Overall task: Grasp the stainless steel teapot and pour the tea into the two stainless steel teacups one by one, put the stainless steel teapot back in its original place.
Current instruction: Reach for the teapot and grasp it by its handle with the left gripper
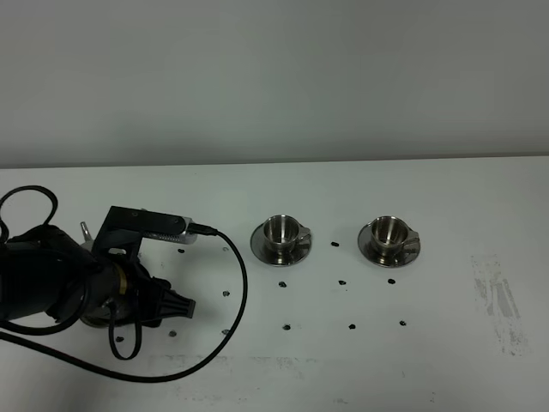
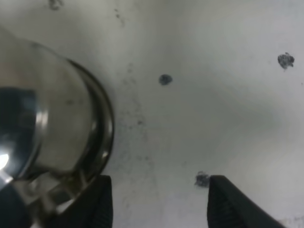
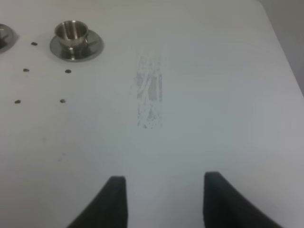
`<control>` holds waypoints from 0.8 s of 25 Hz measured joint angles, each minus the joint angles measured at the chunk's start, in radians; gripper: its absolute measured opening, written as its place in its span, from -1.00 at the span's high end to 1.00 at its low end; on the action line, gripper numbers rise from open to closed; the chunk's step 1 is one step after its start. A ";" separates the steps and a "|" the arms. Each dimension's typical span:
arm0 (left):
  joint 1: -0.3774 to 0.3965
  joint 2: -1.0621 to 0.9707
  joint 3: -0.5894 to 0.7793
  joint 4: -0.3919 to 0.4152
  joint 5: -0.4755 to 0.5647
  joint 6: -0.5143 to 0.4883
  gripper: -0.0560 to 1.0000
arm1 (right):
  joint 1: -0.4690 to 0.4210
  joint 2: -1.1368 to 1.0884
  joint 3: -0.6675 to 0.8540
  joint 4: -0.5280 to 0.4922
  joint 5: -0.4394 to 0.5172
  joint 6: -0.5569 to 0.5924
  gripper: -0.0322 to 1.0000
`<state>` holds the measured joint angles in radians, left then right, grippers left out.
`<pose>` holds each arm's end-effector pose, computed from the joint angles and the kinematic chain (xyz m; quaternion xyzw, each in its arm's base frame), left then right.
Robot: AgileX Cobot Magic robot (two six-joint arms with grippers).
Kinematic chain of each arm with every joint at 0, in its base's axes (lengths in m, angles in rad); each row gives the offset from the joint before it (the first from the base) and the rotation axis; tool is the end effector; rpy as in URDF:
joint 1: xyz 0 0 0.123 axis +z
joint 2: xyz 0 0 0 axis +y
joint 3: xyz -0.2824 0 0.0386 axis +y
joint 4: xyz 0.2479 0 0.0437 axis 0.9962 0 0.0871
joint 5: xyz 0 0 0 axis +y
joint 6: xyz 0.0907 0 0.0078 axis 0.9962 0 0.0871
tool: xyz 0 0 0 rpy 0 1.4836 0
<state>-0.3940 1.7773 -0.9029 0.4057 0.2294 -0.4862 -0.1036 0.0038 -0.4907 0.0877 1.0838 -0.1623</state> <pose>0.3145 -0.1219 0.1531 0.1326 0.9492 -0.0257 0.2841 -0.0036 0.0075 0.2730 -0.0272 0.8613 -0.0236 0.5069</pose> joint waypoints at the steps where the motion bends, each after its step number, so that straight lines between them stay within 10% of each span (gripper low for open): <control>1: 0.000 0.004 0.000 0.000 -0.006 -0.003 -0.07 | 0.000 0.000 0.000 0.000 0.000 0.000 0.18; 20: 0.031 0.013 0.000 0.060 0.094 -0.018 -0.07 | 0.000 0.000 0.000 0.000 0.000 0.000 0.18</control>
<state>-0.3626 1.7903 -0.9029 0.4658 0.3231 -0.5040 -0.1036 0.0038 -0.4907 0.0877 1.0838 -0.1623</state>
